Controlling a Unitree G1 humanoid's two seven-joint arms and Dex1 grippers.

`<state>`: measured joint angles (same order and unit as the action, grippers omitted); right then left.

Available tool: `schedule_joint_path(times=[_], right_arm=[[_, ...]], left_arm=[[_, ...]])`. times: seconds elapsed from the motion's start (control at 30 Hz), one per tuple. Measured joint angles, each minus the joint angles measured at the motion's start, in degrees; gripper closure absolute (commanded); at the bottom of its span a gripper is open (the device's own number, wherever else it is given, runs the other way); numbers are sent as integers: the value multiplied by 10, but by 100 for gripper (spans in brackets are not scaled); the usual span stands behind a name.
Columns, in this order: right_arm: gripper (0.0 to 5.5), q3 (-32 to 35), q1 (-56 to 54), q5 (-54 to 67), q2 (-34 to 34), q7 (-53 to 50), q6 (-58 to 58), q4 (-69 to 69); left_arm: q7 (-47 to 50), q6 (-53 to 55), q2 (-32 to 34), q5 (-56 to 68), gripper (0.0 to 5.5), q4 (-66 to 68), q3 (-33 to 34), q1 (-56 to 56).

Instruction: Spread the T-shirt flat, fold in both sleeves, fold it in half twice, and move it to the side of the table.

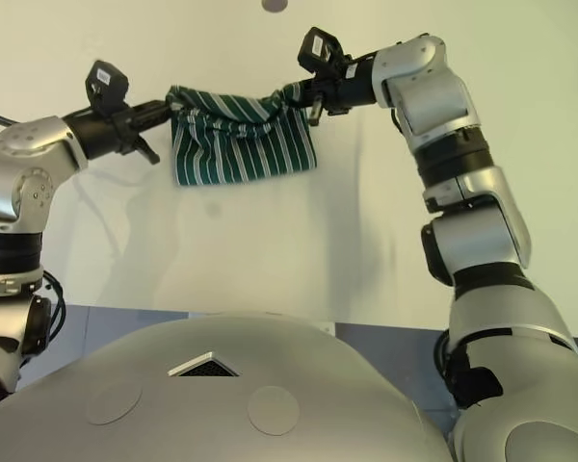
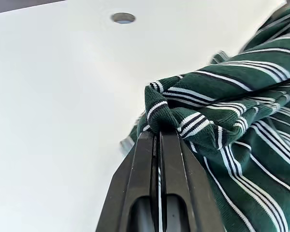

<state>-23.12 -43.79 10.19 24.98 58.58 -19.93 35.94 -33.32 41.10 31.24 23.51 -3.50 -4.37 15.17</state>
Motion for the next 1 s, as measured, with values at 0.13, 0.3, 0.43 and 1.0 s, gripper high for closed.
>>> schedule_joint_path(times=[0.13,0.3,0.43,1.0], right_arm=[[431,33,-34,-15,-40,-30,-24,99],[431,109,-39,-16,-51,-119,-29,153],[508,134,-9,9,-54,-89,1,10],[547,322,140,80,-73,-330,-252,-44]], left_arm=[[41,15,-32,-19,481,60,7,19],[125,7,-81,-36,481,106,62,39],[167,-28,-101,-40,477,108,114,29],[205,-64,-168,-55,477,32,132,-38]])
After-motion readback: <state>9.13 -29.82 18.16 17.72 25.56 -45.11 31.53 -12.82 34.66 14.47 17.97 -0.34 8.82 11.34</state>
